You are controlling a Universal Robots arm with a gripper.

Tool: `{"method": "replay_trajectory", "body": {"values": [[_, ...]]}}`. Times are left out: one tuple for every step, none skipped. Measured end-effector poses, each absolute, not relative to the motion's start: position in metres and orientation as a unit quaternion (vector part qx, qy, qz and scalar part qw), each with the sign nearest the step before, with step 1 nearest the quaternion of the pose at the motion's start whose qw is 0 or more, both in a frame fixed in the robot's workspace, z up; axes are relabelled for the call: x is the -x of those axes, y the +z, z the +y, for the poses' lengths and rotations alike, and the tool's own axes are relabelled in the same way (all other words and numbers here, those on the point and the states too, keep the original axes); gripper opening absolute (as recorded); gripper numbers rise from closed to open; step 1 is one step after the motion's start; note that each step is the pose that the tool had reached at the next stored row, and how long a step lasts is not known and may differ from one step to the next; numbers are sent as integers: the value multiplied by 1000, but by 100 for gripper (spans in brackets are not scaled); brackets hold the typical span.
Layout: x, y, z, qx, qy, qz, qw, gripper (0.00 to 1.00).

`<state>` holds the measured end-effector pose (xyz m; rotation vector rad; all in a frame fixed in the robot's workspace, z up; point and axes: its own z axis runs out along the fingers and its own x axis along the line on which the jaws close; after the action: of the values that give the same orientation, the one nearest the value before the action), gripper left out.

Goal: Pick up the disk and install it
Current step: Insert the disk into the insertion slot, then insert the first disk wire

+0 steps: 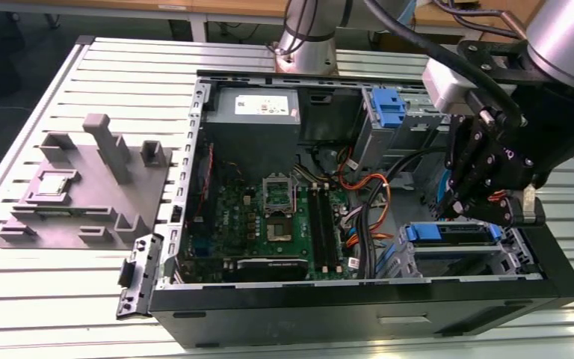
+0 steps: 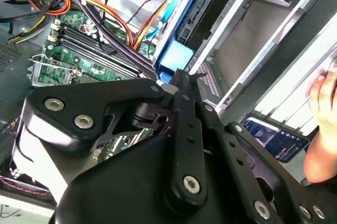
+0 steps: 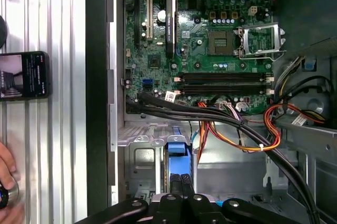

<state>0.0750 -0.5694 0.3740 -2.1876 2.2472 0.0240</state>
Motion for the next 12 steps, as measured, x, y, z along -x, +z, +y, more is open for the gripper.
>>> {"method": "replay_trajectory", "body": {"values": [[-75, 374, -569, 698, 8, 717, 3, 12], [-75, 373, -569, 698, 8, 717, 3, 12], [-75, 372, -569, 698, 8, 717, 3, 12], [-75, 372, -569, 698, 8, 717, 3, 12], [-75, 372, -569, 697, 8, 717, 3, 12], [-75, 372, -569, 697, 8, 717, 3, 12], [-75, 372, -569, 697, 8, 717, 3, 12], [-75, 372, -569, 697, 8, 717, 3, 12], [-75, 372, -569, 698, 8, 717, 3, 12], [-75, 372, -569, 698, 8, 717, 3, 12], [-75, 372, -569, 698, 8, 717, 3, 12], [-75, 372, -569, 698, 8, 717, 3, 12]]}}
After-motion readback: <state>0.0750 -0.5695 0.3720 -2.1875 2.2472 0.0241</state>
